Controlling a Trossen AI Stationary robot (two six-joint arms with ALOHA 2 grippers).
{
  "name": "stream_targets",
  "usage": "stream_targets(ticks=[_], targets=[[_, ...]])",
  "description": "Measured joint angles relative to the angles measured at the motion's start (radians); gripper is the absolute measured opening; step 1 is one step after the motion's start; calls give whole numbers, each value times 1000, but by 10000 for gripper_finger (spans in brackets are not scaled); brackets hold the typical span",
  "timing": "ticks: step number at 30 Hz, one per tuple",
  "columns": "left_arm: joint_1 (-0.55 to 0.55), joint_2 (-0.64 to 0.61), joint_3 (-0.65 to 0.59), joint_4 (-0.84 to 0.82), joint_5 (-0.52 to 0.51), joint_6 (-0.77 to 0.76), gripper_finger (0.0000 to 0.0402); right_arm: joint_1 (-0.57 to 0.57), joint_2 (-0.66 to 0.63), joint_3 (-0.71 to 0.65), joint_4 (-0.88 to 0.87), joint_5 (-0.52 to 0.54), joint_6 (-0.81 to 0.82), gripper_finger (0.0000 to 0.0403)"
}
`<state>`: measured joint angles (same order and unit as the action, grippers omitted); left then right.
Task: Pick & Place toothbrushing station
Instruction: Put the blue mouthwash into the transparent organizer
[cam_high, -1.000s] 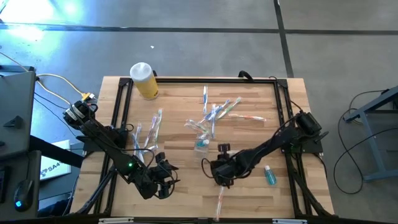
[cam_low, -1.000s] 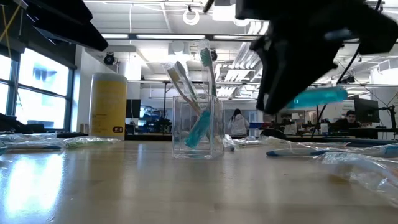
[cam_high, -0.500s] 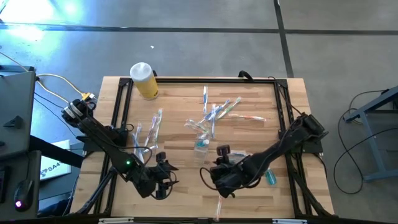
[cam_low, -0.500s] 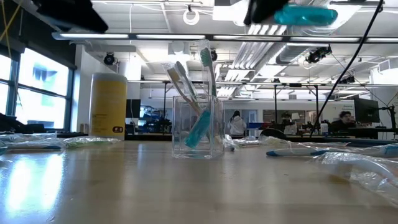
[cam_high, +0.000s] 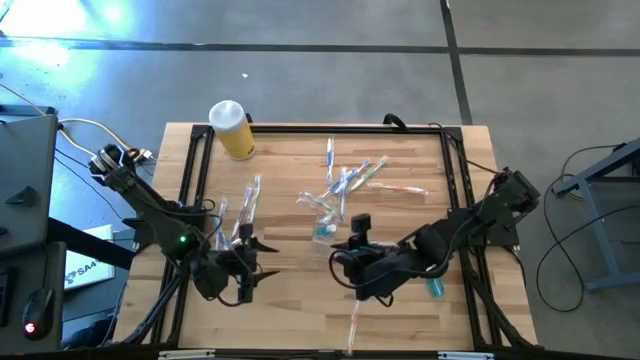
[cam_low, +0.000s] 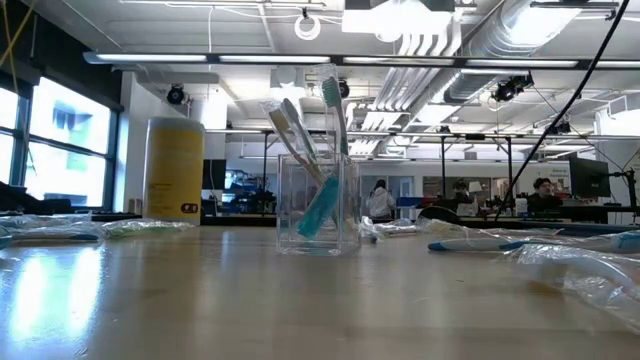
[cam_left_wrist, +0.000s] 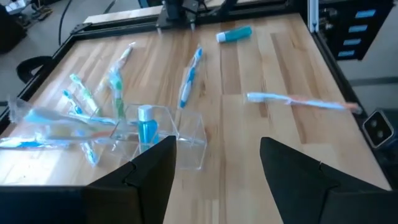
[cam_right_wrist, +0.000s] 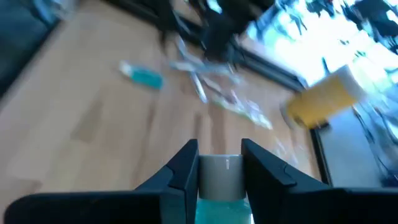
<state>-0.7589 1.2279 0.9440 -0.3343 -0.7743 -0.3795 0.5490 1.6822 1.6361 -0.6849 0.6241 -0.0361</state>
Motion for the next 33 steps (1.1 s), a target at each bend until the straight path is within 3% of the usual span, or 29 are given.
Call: stream_targets(ticks=[6,12,19,23,25,28,33], targets=[[-1,-2,0,-53,6,-69,227,-14,-6,-49,151,-149,-106,87],[0,0,-24,-72,9,-148,227,-71,-7,-252,498,-332,-247,87],[0,0,-38,-77,10,-187,227,-168,-116,-546,885,-485,-221,87],[0,1,-39,-71,-5,-178,227,-224,-179,-754,1261,-644,-207,87],[0,1,-39,-71,-26,-174,227,-264,-175,-849,1493,-760,-195,87],[0,1,-39,-62,-70,-151,227,-314,-134,-939,1740,-812,-153,87],[13,1,-39,-39,-131,-121,227,-373,-39,-971,1921,-897,-104,87]])
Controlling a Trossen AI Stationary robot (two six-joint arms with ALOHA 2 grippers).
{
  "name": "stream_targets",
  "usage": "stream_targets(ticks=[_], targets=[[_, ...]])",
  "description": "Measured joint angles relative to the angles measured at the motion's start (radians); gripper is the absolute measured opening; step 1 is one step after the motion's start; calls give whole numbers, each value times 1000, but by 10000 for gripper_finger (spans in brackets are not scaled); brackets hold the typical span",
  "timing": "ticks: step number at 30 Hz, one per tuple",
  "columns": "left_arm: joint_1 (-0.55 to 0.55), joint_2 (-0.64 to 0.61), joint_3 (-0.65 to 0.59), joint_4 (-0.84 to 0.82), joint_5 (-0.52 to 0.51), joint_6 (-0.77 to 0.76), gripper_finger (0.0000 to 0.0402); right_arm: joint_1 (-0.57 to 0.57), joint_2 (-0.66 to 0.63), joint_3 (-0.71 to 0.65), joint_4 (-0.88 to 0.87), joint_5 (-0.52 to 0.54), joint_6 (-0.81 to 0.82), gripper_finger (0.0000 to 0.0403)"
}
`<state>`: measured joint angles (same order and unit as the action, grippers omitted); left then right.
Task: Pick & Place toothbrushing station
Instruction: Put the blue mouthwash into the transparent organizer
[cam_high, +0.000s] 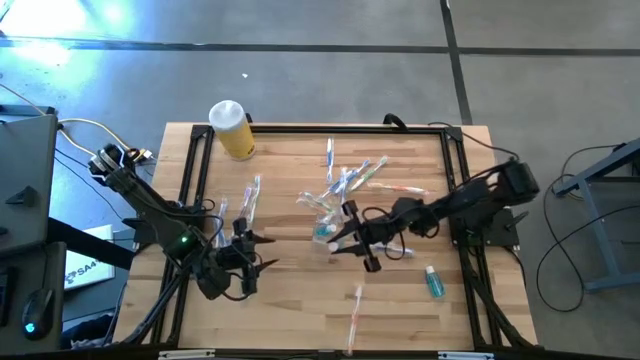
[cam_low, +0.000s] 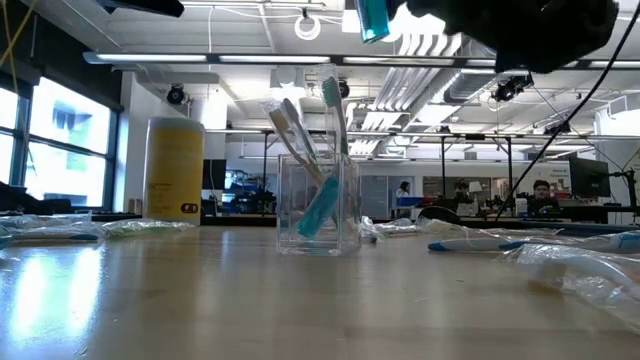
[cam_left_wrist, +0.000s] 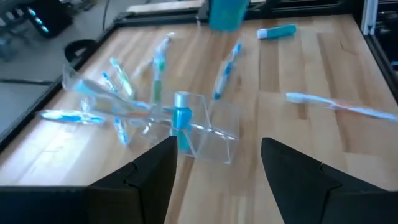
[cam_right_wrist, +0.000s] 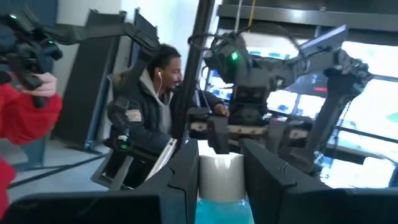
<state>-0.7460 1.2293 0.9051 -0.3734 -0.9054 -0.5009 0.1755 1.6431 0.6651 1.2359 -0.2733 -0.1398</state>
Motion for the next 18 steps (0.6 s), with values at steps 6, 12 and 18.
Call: stream_targets(ticks=[6,12,18], targets=[[78,0,0,11,34,6,227,-65,142,0,226,-122,86,87],[176,0,0,13,132,10,227,-118,235,0,255,-108,136,87],[248,32,0,61,175,79,227,-147,258,2,258,-71,128,87]])
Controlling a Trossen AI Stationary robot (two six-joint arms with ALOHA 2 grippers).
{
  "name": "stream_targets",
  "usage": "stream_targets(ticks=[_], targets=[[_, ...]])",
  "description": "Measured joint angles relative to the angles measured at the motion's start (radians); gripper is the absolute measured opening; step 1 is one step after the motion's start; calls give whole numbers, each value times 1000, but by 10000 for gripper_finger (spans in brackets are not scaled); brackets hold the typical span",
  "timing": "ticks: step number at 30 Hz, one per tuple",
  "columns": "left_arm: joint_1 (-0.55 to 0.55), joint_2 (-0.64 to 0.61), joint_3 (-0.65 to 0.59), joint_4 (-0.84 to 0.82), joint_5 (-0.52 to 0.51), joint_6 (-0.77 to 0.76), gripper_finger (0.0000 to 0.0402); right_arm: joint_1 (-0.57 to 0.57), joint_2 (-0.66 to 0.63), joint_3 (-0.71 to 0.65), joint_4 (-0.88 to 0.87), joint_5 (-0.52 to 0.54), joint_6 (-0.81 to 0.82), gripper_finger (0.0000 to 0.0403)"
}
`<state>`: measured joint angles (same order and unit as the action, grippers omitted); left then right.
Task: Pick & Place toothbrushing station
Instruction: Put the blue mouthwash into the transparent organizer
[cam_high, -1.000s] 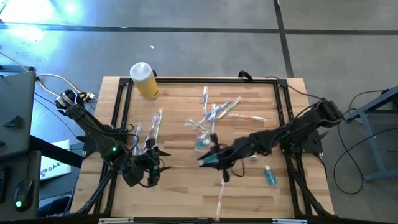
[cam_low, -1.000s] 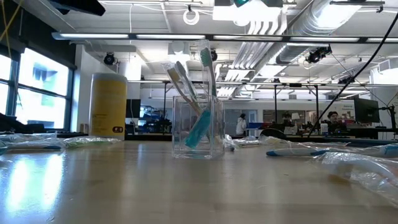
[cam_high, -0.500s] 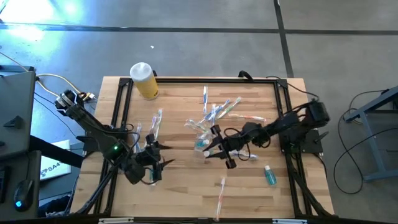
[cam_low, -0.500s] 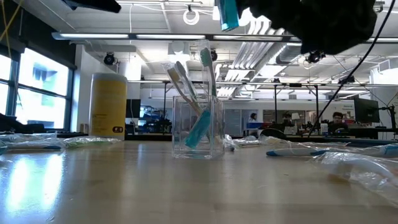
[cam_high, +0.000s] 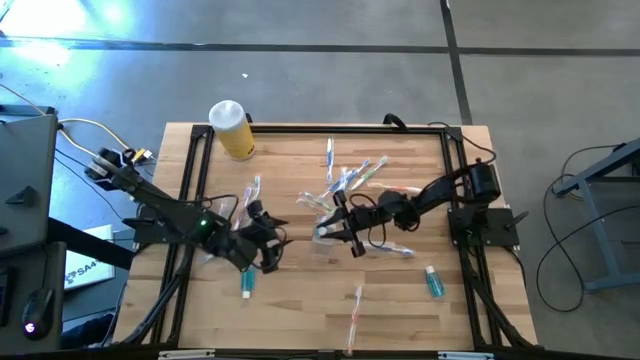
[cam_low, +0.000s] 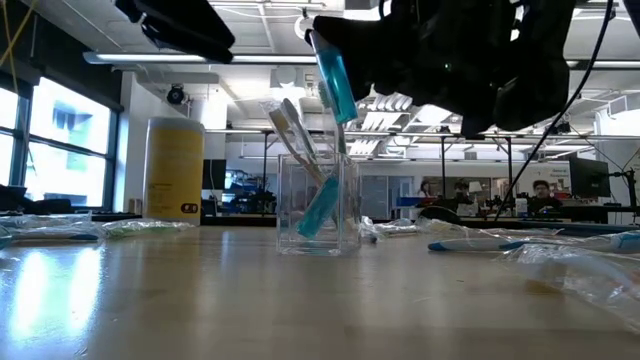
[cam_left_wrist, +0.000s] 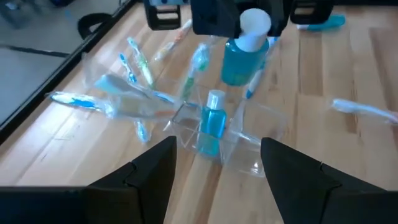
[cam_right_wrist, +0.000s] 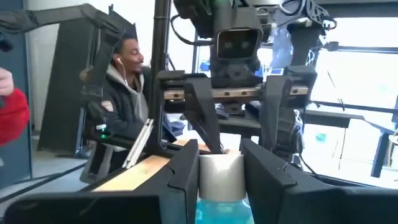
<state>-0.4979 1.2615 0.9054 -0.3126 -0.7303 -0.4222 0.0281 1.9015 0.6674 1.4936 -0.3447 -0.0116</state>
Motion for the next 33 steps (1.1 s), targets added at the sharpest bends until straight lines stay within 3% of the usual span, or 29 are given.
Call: stream_targets(ticks=[5,13,19,25,33], targets=[[57,58,0,141,60,103,227,-29,0,18,1,-45,16,87],[88,124,1,381,71,275,227,13,-21,78,2,-169,19,87],[93,144,0,524,233,422,227,32,-33,97,-1,-222,27,87],[137,154,0,553,340,420,227,39,-33,123,-3,-318,80,87],[183,185,0,625,504,419,227,44,-33,139,-20,-320,95,87]])
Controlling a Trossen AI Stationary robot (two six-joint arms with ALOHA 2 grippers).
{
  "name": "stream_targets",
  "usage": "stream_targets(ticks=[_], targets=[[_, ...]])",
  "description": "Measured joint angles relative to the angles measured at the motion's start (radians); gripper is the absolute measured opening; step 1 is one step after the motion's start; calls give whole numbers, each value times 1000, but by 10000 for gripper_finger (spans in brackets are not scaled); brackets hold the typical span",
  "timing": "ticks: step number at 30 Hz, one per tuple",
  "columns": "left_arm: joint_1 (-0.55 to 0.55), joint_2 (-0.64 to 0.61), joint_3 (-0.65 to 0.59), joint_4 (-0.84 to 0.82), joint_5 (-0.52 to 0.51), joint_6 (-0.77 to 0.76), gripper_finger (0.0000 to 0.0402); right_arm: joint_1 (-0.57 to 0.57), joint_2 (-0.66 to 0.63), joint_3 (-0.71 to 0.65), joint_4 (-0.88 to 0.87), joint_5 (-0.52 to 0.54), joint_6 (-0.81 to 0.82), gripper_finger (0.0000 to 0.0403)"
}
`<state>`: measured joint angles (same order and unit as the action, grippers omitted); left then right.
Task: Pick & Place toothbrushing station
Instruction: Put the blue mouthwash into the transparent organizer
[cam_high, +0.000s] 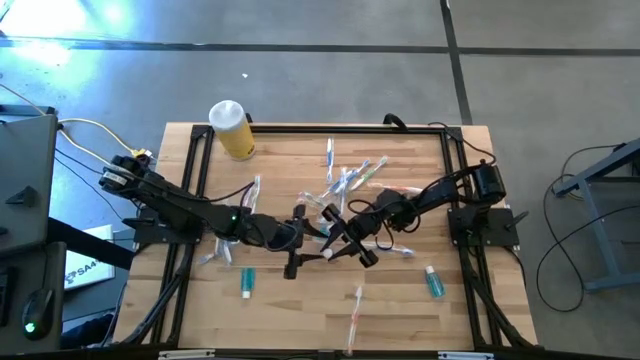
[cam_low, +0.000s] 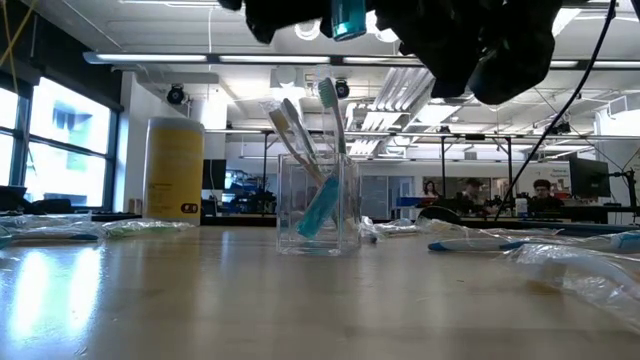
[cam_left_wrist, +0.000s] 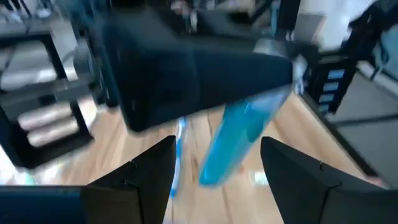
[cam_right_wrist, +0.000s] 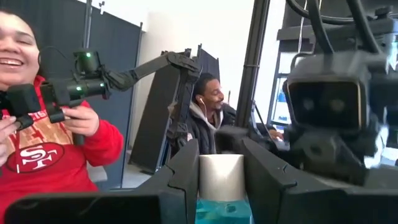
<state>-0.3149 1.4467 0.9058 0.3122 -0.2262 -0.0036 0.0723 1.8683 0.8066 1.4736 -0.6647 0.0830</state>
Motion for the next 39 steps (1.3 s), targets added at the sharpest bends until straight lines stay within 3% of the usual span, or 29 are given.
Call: stream_targets(ticks=[6,23,27,34,37,39], targets=[[1,14,0,59,107,33,227,0,0,0,-11,3,1,87],[1,90,0,159,108,104,225,0,1,-1,-28,8,3,87],[1,90,0,160,107,105,189,-3,1,-1,-37,0,9,87],[1,90,0,155,108,108,57,-2,1,-1,-55,-9,31,87],[1,90,0,155,121,104,54,-2,0,0,-63,-6,71,88],[1,90,0,156,121,92,54,-2,0,0,-64,4,110,112]])
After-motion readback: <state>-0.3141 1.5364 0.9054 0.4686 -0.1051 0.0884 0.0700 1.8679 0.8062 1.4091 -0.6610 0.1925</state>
